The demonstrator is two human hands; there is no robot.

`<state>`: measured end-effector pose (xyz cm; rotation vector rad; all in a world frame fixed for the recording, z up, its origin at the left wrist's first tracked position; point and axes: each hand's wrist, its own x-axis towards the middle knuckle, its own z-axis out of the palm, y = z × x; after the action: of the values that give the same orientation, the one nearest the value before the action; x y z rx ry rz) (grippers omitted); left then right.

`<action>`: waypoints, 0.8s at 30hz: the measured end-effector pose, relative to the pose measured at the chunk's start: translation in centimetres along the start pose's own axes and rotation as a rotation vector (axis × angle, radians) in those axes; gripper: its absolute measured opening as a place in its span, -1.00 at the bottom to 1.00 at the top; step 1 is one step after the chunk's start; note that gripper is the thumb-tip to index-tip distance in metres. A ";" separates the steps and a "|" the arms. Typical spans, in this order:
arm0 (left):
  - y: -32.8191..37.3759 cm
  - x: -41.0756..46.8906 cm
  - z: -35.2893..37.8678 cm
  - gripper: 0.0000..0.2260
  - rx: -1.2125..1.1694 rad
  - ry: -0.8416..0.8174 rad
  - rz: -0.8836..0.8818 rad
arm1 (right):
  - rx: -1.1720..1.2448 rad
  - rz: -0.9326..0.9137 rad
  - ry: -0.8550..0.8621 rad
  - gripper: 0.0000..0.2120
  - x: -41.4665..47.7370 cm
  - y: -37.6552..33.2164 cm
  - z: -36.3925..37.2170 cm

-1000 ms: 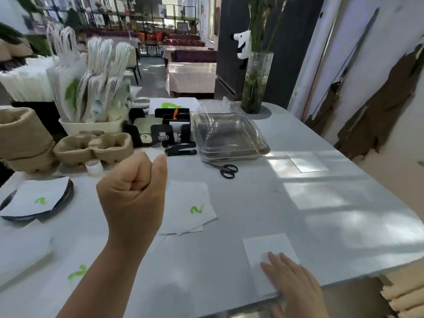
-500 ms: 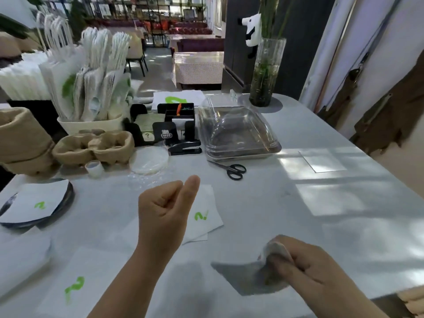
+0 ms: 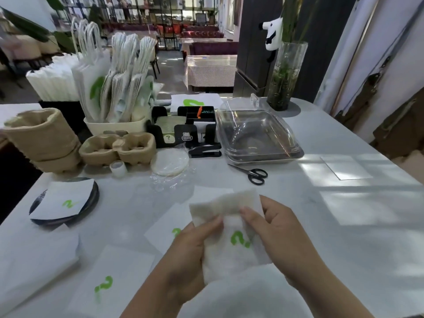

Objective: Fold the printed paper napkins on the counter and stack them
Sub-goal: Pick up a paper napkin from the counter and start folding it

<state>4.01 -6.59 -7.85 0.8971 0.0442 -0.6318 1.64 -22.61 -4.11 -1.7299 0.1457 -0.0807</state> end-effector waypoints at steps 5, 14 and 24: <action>2.1 -1.6 -5.3 -0.50 -0.303 0.061 -0.035 | -0.383 -0.118 0.199 -0.91 4.3 3.9 -0.9; 0.9 -2.8 -10.3 -0.37 -0.495 0.001 -0.089 | -1.124 -0.246 -0.454 -0.14 6.9 9.1 1.3; -0.3 -3.5 -9.9 -0.37 -0.447 0.113 -0.071 | -0.902 -0.647 -0.100 -0.90 7.1 12.5 2.0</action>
<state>3.13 2.36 -13.35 0.4980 0.3087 -0.6052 8.32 -23.65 -16.94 -2.6152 -0.5396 -0.4570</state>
